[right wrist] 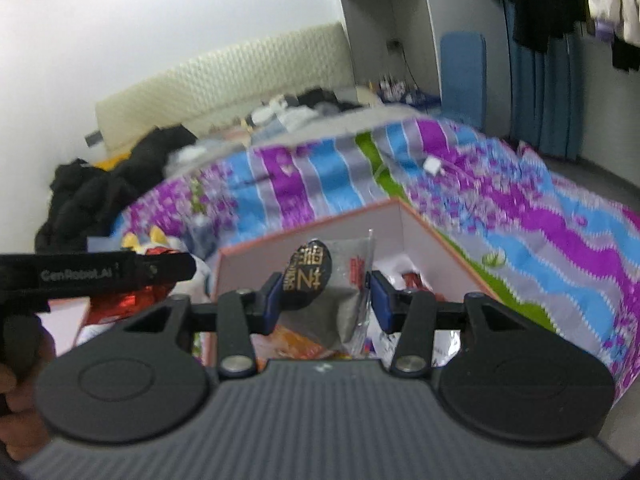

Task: Organize snacks
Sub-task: 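Carry red foil candy over pink box with left tool while right tool carries silver pack, then open the left tool while the right tool opens, releasing both items into the box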

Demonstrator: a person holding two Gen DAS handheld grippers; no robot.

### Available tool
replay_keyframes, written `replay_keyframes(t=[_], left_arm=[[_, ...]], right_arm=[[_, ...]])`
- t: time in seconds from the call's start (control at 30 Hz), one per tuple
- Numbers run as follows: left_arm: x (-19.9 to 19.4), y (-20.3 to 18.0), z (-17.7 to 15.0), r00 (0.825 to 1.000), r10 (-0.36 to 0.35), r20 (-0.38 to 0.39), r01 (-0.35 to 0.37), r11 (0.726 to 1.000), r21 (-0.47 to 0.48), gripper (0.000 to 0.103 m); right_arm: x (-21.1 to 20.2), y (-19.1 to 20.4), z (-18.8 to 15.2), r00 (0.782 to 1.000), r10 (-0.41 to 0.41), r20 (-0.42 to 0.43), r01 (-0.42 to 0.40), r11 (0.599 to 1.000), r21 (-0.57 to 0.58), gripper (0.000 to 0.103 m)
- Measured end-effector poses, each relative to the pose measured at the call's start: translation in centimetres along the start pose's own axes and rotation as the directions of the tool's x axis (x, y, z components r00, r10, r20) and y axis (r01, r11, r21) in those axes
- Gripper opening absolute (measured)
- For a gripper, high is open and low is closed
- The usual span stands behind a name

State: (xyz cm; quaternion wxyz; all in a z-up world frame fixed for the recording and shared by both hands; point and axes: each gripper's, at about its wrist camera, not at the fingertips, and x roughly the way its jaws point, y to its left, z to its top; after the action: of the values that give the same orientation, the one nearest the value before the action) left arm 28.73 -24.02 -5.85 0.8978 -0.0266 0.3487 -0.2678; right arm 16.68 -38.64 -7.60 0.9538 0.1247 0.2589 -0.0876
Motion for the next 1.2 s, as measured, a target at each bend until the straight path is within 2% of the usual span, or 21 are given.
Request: replay_keyframes(t=[0.13,0.37,0.67,0.8,0.87,0.93,1.2], left_arm=[[3.6,0.7,-0.4,0.999,0.008,-0.049,-0.007,1.000,0.028,0.063],[9.3,2.7,-0.7,0.989,0.028,-0.148,-0.027,1.000,0.008,0.063],[12.4,3.1,-1.1,0.978,0.014,-0.209,-0.014,1.000,0.003,0.065],[11.7,3.2,-0.7,0.978,0.001,-0.210,-0.002,1.000,-0.005,0.070],[10.2,3.0,-0.2,0.984,0.001,-0.180,-0.002,1.000,-0.007,0.080],[8.7,2.8,0.3,0.989,0.004,-0.147,-0.006,1.000,-0.008,0.081],[0.4,1.3,2.5,0.999,-0.005,-0.035,0.006,0.999,0.033,0.081]], right_arm=[[3.0,-0.5,-0.9,0.999,-0.012,-0.048,0.012,1.000,0.007,0.049],[7.5,-1.2,-2.7,0.990,-0.021,-0.142,0.025,0.999,0.029,0.049],[10.5,-1.7,-3.9,0.977,-0.035,-0.212,0.046,0.998,0.048,0.051],[10.3,-2.0,-3.9,0.973,-0.055,-0.222,0.072,0.995,0.068,0.054],[9.7,-2.1,-3.4,0.977,-0.054,-0.208,0.070,0.995,0.068,0.065],[8.8,-1.9,-2.8,0.981,-0.066,-0.182,0.078,0.995,0.055,0.071],[3.0,-0.8,0.5,0.998,-0.032,-0.059,0.034,0.999,0.039,0.071]])
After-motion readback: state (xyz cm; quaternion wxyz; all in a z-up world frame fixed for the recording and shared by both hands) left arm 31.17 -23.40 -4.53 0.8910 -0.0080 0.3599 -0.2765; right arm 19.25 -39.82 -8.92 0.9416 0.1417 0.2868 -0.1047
